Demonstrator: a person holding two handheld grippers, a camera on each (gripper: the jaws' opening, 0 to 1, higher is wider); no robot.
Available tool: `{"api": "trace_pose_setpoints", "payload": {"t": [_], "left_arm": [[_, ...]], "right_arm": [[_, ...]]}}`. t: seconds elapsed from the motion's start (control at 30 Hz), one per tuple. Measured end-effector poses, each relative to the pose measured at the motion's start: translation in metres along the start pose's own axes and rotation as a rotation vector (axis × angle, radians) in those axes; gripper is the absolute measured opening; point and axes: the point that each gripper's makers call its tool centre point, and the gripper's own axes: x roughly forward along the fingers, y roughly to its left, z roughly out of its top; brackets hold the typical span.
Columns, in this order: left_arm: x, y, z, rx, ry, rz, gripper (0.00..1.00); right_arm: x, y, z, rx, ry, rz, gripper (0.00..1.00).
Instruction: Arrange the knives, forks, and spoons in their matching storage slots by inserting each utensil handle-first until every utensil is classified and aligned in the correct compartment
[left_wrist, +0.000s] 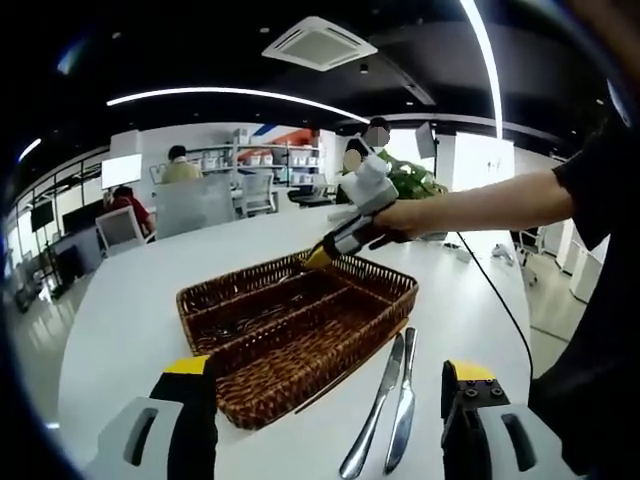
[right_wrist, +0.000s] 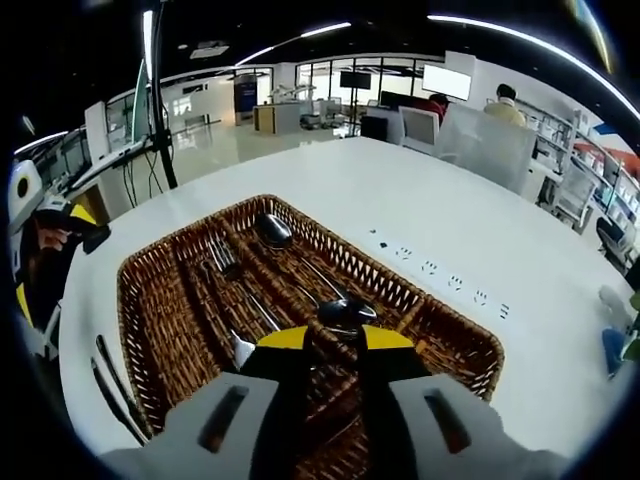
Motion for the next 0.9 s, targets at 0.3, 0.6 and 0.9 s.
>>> {"api": "trace_pose_setpoints", "payload": {"t": [0.3,0.6,0.9], "left_arm": [[-0.004,0.0,-0.001,-0.011,0.005,0.009,1.0],[-0.004,-0.004,-0.005,-0.018,0.024,0.01,1.0],[-0.005,-0.002,-0.004,-0.034,0.019,0.021,1.0]], "right_arm": [[-0.025,0.019,-0.003,-0.009,-0.04,0.006,0.36],[-0.054,0.035,-0.006,-0.013,-0.088,-0.015,0.51],[-0.075,0.053,-0.017,-0.033,-0.1,-0.027,0.66]]}}
